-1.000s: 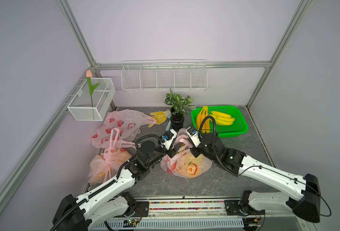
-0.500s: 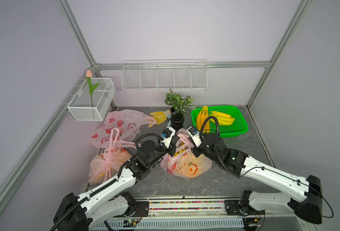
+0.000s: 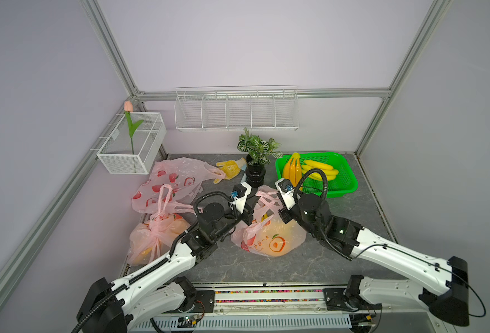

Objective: Place the banana into a plastic bag & tie a knot
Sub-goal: Cross the plastic bag at the center of the board.

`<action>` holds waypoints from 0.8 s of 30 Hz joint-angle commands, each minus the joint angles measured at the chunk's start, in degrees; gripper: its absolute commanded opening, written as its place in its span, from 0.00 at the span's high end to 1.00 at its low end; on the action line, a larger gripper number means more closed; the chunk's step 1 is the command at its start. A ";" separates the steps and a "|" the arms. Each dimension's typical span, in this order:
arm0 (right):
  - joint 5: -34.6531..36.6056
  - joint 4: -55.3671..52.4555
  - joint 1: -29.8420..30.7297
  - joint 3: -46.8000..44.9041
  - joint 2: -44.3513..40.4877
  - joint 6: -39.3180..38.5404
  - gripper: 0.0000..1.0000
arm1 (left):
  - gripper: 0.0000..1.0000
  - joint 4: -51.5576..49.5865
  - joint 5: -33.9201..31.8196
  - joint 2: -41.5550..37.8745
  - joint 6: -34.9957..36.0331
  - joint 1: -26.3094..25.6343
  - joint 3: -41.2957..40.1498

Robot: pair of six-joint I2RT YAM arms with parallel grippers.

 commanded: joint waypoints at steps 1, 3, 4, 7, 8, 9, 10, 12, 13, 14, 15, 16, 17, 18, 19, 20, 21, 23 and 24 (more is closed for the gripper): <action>4.44 1.74 -0.64 -1.28 -0.93 0.48 0.93 | 0.90 -0.09 -1.81 -0.59 -1.54 0.54 0.18; 3.43 0.93 -0.51 -0.81 -0.51 0.04 0.93 | 0.87 -0.35 -1.21 -0.37 -1.58 0.60 0.35; 2.91 0.31 -0.43 -0.43 -0.02 0.11 0.93 | 0.86 -0.44 -0.85 -0.33 -1.64 0.60 0.57; 2.93 0.04 -0.26 -0.43 0.58 0.49 0.93 | 0.86 0.26 -0.80 -0.70 -2.49 0.92 0.45; 3.27 0.26 -0.28 -0.58 0.37 0.63 0.94 | 0.86 0.41 -0.89 -0.84 -2.90 1.24 0.31; 3.79 0.66 -0.30 -1.10 -0.05 0.76 0.93 | 0.87 0.36 -1.20 -1.01 -3.35 1.64 0.27; 3.77 1.28 -0.30 -1.75 -0.73 0.74 0.93 | 0.88 -0.21 -1.72 -0.94 -3.75 2.11 0.42; 3.32 2.21 -0.30 -2.62 -2.05 0.65 0.94 | 0.90 -0.75 -1.99 -1.00 -4.66 3.13 0.45; 2.86 2.72 -0.26 -2.99 -2.67 0.40 0.93 | 0.90 -0.64 -1.91 -1.12 -5.39 3.71 0.29; 2.68 2.98 -0.28 -3.29 -3.00 0.28 0.93 | 0.90 -0.34 -1.88 -1.25 -6.08 4.21 0.06; 2.45 3.24 -0.28 -3.60 -3.43 0.00 0.93 | 0.91 0.03 -1.65 -1.12 -6.93 4.76 -0.13; 1.49 3.90 -0.26 -4.07 -3.91 -0.42 0.93 | 0.91 0.07 -1.25 -0.83 -7.60 5.31 -0.09; -0.26 4.84 -0.28 -4.71 -4.47 -0.99 0.93 | 0.91 -0.20 -0.94 -0.36 -7.97 5.64 0.19; -2.94 6.19 -0.30 -5.51 -5.38 -1.65 0.93 | 0.92 -0.89 -0.53 0.33 -8.07 5.76 0.72; -5.79 7.52 -0.21 -6.44 -6.18 -2.05 0.93 | 0.92 -1.64 -0.25 0.98 -8.05 5.76 1.31; -8.22 8.38 -0.21 -7.71 -6.68 -2.37 0.93 | 0.92 -1.96 -0.07 1.48 -7.99 5.76 1.71; -10.87 9.06 -0.17 -8.04 -7.14 -2.93 0.93 | 0.92 -2.38 0.26 2.23 -7.97 5.76 2.14; -14.37 8.58 -0.04 -7.55 -6.79 -3.56 0.94 | 0.92 -2.64 0.68 3.23 -8.23 5.76 2.84; -15.69 7.87 0.13 -7.09 -6.27 -3.90 0.93 | 0.92 -2.72 0.92 3.66 -8.36 5.76 3.18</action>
